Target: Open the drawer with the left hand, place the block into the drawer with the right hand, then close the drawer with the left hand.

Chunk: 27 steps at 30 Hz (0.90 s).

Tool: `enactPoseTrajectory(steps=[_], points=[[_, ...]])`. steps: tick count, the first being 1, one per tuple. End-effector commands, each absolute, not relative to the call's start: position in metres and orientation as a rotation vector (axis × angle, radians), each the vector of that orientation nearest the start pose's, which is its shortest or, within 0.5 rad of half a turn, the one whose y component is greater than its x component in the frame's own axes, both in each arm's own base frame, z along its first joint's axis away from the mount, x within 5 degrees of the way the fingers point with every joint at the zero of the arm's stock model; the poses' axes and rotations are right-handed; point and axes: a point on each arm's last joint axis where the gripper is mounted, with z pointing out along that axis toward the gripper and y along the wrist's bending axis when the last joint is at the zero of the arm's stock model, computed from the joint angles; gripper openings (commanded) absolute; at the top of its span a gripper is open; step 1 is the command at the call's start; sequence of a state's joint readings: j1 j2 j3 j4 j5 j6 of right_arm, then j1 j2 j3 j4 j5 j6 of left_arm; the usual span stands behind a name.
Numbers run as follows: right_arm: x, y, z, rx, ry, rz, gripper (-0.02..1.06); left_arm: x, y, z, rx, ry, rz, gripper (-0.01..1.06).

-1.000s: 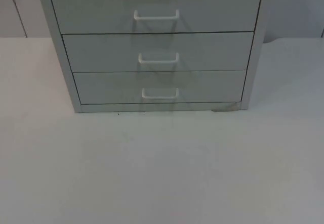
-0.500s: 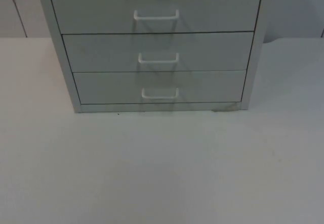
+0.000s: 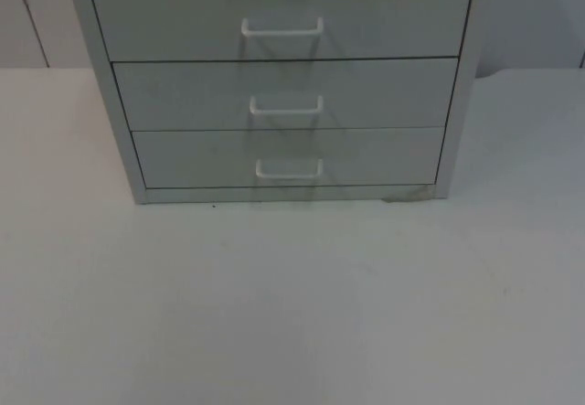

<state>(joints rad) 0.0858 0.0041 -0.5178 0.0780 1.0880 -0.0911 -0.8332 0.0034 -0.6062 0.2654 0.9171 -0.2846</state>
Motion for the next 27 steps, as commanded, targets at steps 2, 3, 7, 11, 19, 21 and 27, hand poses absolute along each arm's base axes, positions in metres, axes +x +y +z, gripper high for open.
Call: enactPoseTrajectory(steps=[2,3,7,11,19,21,27], points=[[-0.008,0.004,0.280,-0.169,2.041,0.078,0.73,0.003,0.024,0.317,0.490,1.765,-0.506,0.00],[-0.008,0.004,0.280,-0.165,2.041,0.075,0.73,0.003,0.025,0.317,0.491,1.767,-0.503,0.00],[-0.008,0.003,0.280,-0.138,2.044,0.068,0.73,0.003,0.025,0.315,0.492,1.782,-0.491,0.00],[-0.008,0.001,0.280,-0.119,2.045,0.059,0.73,0.003,0.026,0.313,0.499,1.809,-0.476,0.00],[-0.008,0.001,0.280,-0.119,2.043,0.058,0.73,0.002,0.027,0.308,0.520,1.860,-0.450,0.00],[-0.008,0.001,0.280,-0.119,2.043,0.058,0.73,0.001,0.027,0.306,0.525,1.883,-0.454,0.00],[-0.008,0.001,0.280,-0.119,2.043,0.058,0.73,-0.004,0.026,0.300,0.627,1.932,-0.442,0.00]])
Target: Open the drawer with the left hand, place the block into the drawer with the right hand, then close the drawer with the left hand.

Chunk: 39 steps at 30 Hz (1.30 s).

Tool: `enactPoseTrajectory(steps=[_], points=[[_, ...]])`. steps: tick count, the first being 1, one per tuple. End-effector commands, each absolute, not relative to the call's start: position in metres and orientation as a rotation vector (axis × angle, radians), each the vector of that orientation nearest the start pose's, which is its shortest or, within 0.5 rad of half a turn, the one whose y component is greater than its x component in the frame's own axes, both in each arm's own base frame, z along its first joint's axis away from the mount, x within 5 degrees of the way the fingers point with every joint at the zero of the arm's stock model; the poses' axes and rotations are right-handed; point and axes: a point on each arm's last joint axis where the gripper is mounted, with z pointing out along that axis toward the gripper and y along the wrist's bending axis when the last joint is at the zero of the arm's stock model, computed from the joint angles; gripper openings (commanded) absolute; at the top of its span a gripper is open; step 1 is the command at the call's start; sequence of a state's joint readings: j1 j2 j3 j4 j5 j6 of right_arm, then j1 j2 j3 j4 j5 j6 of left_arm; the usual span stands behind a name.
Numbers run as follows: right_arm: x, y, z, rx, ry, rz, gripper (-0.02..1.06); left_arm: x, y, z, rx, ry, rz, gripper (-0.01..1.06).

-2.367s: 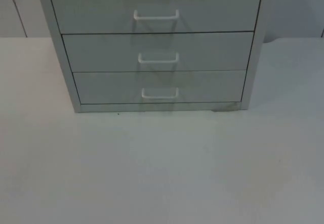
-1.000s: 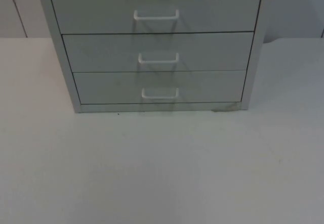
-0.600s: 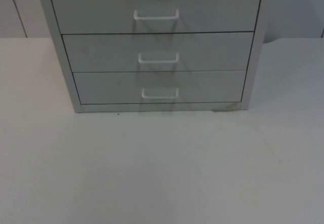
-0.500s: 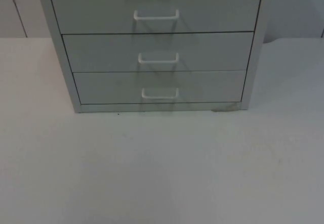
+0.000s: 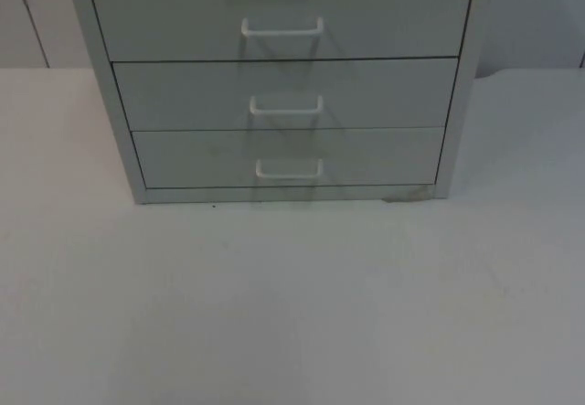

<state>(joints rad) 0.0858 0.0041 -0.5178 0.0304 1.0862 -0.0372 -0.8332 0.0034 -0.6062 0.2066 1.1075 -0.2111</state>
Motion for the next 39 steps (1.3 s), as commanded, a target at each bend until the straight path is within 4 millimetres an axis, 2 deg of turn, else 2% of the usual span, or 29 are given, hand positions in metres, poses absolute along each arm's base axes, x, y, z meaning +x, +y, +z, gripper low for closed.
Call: enactPoseTrajectory(steps=[1,13,17,39], points=[[-0.008,0.001,0.280,-0.119,2.043,0.058,0.73,-0.005,0.025,0.299,0.635,1.940,-0.451,0.00],[-0.008,0.001,0.280,-0.119,2.043,0.058,0.73,-0.008,0.022,0.299,0.693,1.932,-0.479,0.00],[-0.008,0.001,0.280,-0.119,2.043,0.058,0.73,0.000,0.008,0.275,0.726,1.985,-0.510,0.00],[-0.008,0.001,0.280,-0.119,2.044,0.058,0.73,-0.004,0.003,0.275,0.842,1.933,-0.535,0.01]])
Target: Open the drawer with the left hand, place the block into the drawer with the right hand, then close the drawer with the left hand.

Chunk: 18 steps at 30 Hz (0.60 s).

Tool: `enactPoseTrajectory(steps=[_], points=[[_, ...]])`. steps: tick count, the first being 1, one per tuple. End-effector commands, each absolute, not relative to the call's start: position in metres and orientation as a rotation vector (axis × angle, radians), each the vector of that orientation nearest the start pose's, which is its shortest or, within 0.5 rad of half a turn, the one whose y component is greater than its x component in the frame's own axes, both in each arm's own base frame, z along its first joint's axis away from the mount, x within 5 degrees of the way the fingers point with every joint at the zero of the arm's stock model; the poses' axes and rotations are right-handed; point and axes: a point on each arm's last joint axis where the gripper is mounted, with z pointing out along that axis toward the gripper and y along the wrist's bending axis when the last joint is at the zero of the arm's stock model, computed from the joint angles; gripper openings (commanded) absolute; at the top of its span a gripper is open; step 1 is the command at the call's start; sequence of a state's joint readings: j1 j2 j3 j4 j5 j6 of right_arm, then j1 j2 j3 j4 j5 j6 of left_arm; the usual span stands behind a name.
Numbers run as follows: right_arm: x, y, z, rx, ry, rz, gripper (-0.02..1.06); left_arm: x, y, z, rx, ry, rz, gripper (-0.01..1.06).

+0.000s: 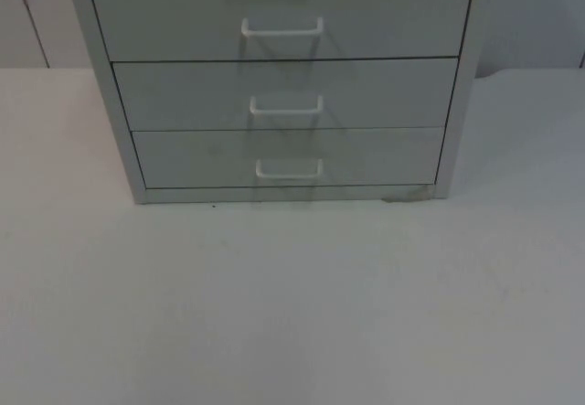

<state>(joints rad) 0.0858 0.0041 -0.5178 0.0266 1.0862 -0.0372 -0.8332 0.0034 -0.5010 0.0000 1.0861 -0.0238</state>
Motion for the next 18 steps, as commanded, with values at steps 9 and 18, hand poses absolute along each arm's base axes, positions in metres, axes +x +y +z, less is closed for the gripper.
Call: enactPoseTrajectory(steps=[9,18], points=[[-0.0078,0.0012,0.2803,-0.119,2.044,0.058,1.06,-0.0040,0.0031,0.2747,0.835,1.937,-0.537,0.86],[-0.0078,0.0011,0.2803,-0.119,2.044,0.057,1.05,-0.0041,0.0030,0.2747,0.835,1.937,-0.539,1.05]])
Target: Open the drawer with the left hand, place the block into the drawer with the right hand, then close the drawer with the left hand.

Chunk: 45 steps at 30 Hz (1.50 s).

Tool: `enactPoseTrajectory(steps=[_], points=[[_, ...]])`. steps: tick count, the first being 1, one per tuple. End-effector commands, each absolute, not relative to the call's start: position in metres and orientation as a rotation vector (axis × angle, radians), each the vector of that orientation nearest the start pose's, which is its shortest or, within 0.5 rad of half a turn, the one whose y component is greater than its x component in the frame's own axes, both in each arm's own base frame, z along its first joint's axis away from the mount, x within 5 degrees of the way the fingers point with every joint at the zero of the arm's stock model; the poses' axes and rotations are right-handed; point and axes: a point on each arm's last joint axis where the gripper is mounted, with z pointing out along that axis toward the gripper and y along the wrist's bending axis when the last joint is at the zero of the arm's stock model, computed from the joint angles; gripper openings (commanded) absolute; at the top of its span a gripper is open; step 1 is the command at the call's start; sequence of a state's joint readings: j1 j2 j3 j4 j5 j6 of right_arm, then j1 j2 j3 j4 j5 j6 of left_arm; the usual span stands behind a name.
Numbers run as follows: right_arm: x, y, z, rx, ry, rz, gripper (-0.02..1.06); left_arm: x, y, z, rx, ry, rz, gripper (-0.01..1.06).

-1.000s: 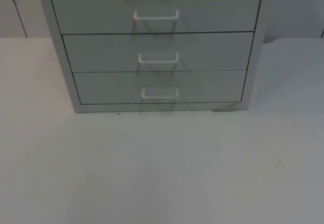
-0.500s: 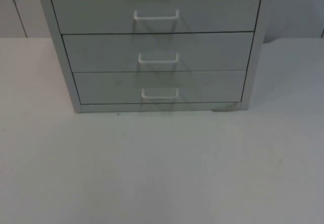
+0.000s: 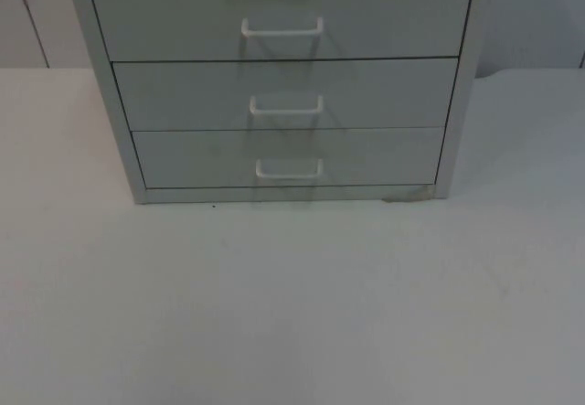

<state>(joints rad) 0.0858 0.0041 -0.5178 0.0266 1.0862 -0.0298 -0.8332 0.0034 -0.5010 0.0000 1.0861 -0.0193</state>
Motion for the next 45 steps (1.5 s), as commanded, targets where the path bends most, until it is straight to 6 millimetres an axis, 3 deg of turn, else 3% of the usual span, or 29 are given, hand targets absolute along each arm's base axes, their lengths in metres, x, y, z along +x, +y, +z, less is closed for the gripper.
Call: enactPoseTrajectory(steps=[1,16,22,27,36,45], points=[[-0.0078,0.0011,0.2803,-0.119,2.044,0.057,1.05,-0.0041,0.0030,0.2747,0.835,1.937,-0.539,1.05],[-0.0078,0.0019,0.2803,-0.120,2.044,0.068,1.05,-0.0041,0.0028,0.2748,0.815,1.942,-0.529,1.05],[-0.0077,0.0019,0.2805,-0.120,2.041,0.068,1.05,-0.0045,0.0021,0.2748,0.621,1.994,-0.412,1.05],[-0.0077,0.0019,0.2805,-0.120,2.041,0.068,1.05,-0.0049,0.0008,0.2748,0.331,2.044,-0.239,1.05],[-0.0077,0.0019,0.2805,-0.120,2.041,0.068,1.05,-0.0049,-0.0009,0.2748,-0.013,2.063,-0.034,1.05],[-0.0077,0.0017,0.2805,-0.119,2.041,0.066,1.05,-0.0048,-0.0012,0.2748,-0.084,2.061,0.009,1.05]])
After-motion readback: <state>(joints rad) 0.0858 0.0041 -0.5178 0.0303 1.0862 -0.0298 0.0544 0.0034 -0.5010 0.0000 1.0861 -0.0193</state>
